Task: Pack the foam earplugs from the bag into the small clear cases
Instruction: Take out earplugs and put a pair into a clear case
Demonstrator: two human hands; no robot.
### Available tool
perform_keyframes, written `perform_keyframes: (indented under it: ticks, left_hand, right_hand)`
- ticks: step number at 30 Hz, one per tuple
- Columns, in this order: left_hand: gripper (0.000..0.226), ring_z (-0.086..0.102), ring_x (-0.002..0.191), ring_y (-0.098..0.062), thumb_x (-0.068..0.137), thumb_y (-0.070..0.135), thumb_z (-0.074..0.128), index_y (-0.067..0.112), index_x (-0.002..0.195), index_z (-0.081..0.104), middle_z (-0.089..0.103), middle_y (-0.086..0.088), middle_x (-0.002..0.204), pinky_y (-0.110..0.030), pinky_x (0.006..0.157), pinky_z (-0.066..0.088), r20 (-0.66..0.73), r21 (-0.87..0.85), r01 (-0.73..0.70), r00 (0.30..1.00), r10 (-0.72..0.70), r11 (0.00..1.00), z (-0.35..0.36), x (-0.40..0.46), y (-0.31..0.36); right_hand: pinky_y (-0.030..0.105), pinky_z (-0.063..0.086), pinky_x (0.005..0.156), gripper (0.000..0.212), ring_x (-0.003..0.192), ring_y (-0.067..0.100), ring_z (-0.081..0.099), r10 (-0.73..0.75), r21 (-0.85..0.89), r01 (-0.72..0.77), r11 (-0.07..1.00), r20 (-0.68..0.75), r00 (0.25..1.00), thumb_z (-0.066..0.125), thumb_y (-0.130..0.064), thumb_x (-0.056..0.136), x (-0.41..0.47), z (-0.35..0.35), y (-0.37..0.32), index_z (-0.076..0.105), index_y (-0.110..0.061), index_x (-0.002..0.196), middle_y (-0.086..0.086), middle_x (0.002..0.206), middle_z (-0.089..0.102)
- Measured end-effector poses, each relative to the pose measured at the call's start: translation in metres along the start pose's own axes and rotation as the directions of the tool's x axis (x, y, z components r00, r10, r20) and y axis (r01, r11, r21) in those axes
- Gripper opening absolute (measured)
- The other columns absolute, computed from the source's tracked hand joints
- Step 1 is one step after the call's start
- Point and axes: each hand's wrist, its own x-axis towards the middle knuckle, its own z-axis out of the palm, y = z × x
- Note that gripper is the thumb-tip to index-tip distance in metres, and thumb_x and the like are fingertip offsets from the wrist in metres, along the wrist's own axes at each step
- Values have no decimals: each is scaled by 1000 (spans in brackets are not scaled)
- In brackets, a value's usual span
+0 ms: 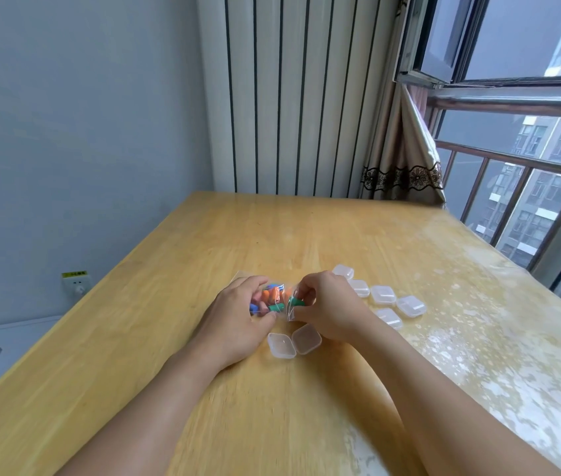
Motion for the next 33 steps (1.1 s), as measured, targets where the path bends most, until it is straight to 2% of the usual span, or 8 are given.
perform_keyframes:
  ticks: [6, 11, 14, 18, 23, 26, 29, 33]
  left_hand:
    - [48, 60, 102, -8, 83, 23, 75, 24, 130, 61, 59, 11, 117, -11, 79, 47, -9, 26, 2, 1000, -2, 1000, -1, -1, 1]
    - [27, 57, 92, -2, 77, 17, 74, 25, 103, 70, 64, 12, 102, -3, 70, 42, -170, 4, -11, 985, 12, 1000, -17, -1, 15]
    - [10, 55, 60, -6, 70, 29, 77, 26, 73, 68, 65, 8, 73, -11, 54, 41, -102, -110, -29, 995, 18, 994, -37, -10, 31]
    - [27, 57, 52, -6, 64, 48, 81, 34, 85, 71, 66, 12, 86, -21, 59, 51, 221, -16, 4, 975, 0, 1000, -38, -27, 43]
    - [21, 46, 75, -4, 76, 35, 78, 33, 96, 71, 66, 6, 72, -18, 75, 41, 362, 72, 33, 931, -57, 997, -23, -28, 45]
    - [9, 46, 55, -11, 87, 22, 72, 19, 78, 71, 63, -6, 62, -22, 73, 42, 271, -80, 114, 958, -88, 990, -16, -29, 52]
    - [10, 60, 49, -11, 94, 10, 64, 11, 88, 71, 70, -8, 71, -22, 46, 46, 248, -439, 362, 929, -276, 822, -16, -27, 60]
    - [20, 71, 63, -12, 99, 4, 55, 7, 115, 66, 79, -13, 98, -16, 46, 50, 427, -759, 559, 815, -392, 333, -17, -20, 64]
  right_hand:
    - [13, 39, 51, 12, 68, 12, 58, 24, 129, -12, 992, -88, 996, 80, -13, 73, -4, -3, 3, 70, -12, 82, -2, 77, 68]
    - [22, 52, 60, 5, 70, 16, 67, 47, 186, -7, 983, -209, 977, 73, -9, 82, -23, -27, 8, 71, -13, 82, -2, 79, 72]
    - [33, 64, 65, 8, 67, 23, 73, 121, 567, -68, 821, -58, 991, 75, 1, 85, -35, -47, 7, 69, -4, 84, 11, 82, 75]
    - [31, 64, 78, 11, 84, 29, 76, 47, 869, -242, 431, 247, 968, 72, 3, 87, -38, -61, 6, 67, 0, 96, 17, 91, 73]
    - [24, 60, 75, 16, 85, 23, 74, 47, 852, -295, 432, 305, 951, 70, 7, 88, -39, -60, 12, 71, 7, 104, 15, 93, 74]
    - [22, 59, 74, 19, 80, 17, 71, 54, 844, -287, 453, 295, 954, 71, 3, 88, -36, -60, 16, 74, 7, 107, 10, 90, 75]
    - [22, 58, 74, 21, 79, 17, 70, 50, 866, -265, 424, 270, 962, 70, 0, 90, -35, -61, 16, 74, 6, 109, 10, 92, 74]
    - [21, 56, 71, 16, 80, 19, 69, 60, 875, -198, 443, 191, 980, 67, -2, 93, -35, -61, 14, 76, 1, 107, 12, 94, 74]
